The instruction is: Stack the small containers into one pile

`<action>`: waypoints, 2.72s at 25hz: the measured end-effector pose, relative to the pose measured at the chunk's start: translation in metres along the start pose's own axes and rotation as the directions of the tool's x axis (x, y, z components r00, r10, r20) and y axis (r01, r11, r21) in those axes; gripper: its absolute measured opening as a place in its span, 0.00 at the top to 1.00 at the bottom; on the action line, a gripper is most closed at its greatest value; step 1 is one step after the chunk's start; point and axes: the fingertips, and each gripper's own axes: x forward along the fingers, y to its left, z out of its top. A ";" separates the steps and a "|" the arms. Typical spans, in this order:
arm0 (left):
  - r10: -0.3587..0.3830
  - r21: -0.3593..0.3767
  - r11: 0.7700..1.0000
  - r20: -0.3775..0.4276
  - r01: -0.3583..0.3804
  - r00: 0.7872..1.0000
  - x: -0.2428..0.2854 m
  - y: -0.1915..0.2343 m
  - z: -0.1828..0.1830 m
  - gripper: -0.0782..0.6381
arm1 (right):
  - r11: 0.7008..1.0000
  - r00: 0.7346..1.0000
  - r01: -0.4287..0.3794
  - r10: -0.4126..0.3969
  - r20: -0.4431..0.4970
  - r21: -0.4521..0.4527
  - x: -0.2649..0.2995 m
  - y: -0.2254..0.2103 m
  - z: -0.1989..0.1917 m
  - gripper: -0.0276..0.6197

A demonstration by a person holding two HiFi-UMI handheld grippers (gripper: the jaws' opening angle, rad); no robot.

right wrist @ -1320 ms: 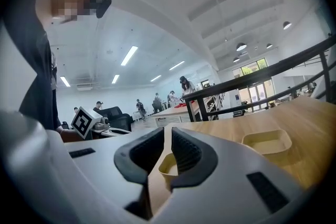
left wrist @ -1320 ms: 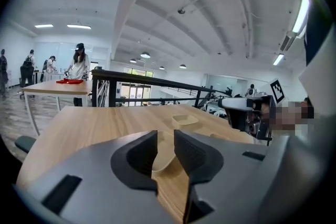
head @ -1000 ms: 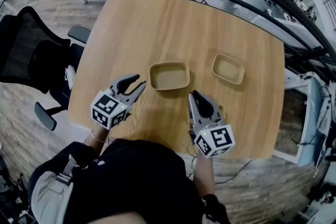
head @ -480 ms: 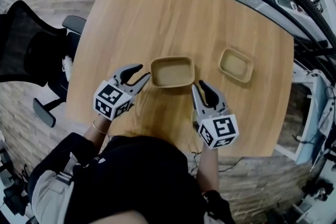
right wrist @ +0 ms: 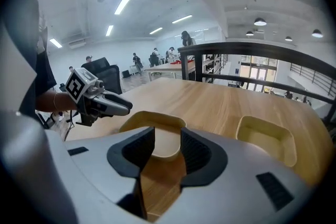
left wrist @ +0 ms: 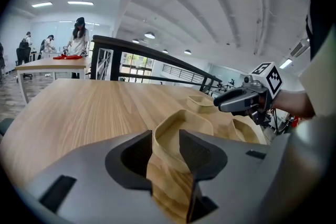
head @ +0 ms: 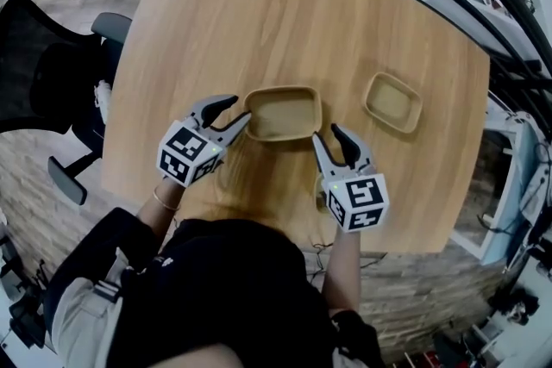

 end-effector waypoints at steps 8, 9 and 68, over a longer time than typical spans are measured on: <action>-0.024 0.008 1.000 -0.031 0.025 0.999 0.017 0.005 -0.011 0.68 | 0.999 0.991 -0.002 -0.006 -0.135 -0.054 0.021 -0.003 -0.019 0.71; -0.023 0.009 1.000 -0.036 0.023 0.999 0.019 0.007 -0.012 0.67 | 0.999 0.989 -0.006 -0.001 -0.145 -0.047 0.023 -0.004 -0.022 0.71; -0.124 -0.130 0.985 -0.070 0.114 0.990 0.024 -0.004 0.002 0.82 | 0.998 0.963 0.063 -0.065 -0.263 -0.016 0.030 -0.007 -0.031 0.84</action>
